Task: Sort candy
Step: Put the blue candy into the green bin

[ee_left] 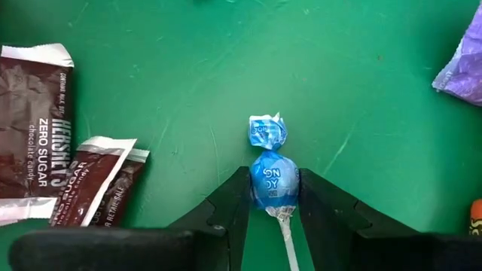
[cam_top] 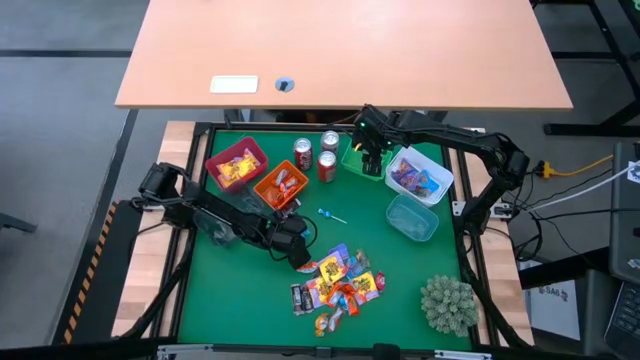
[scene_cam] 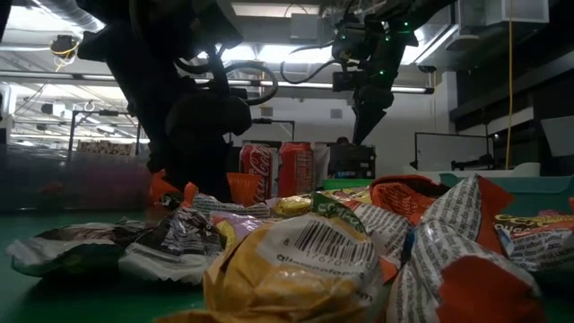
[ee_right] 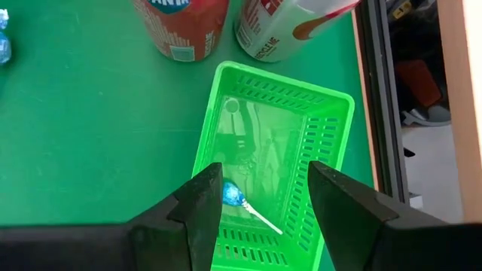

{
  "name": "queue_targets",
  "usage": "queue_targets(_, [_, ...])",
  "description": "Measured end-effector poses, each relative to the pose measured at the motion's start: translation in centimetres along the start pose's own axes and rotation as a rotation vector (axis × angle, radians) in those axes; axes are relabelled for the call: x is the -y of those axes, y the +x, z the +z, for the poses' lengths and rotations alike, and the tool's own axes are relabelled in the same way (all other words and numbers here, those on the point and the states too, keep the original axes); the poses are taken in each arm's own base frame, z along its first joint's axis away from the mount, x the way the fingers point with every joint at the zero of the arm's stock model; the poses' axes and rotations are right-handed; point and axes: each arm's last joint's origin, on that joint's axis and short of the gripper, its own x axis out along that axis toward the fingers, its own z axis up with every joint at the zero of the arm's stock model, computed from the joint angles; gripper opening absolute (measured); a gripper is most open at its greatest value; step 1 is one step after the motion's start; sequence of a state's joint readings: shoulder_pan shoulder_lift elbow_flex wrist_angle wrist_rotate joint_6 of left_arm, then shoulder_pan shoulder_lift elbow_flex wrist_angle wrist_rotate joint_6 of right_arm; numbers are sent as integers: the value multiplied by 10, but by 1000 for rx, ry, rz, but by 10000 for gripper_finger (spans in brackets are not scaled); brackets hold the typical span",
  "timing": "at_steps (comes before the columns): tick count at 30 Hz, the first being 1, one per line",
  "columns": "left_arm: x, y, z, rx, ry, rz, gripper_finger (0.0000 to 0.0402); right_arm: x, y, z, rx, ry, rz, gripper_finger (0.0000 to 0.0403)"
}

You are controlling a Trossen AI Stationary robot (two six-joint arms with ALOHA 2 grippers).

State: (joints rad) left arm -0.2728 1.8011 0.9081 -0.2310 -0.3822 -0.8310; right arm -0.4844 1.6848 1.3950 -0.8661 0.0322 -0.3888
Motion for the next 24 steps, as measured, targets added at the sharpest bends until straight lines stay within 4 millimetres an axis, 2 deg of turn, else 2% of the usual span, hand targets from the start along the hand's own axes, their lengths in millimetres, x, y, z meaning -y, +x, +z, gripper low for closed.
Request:
queue_targets(7, [0, 0, 0, -2, 1, 1, 73, -1, -1, -4, -35, 1, 14, 195])
queue_targets(10, [0, 0, 0, -1, -3, 0, 56, -3, -9, -8, -58, -1, 23, 195])
queue_targets(17, [2, 0, 2, 11, -17, -22, 55, -8, -54, -25, -36, -7, 14, 195])
queue_targets(24, [9, -1, 8, 72, -57, -101, 55, -24, -102, -60, 52, 73, 84, 195])
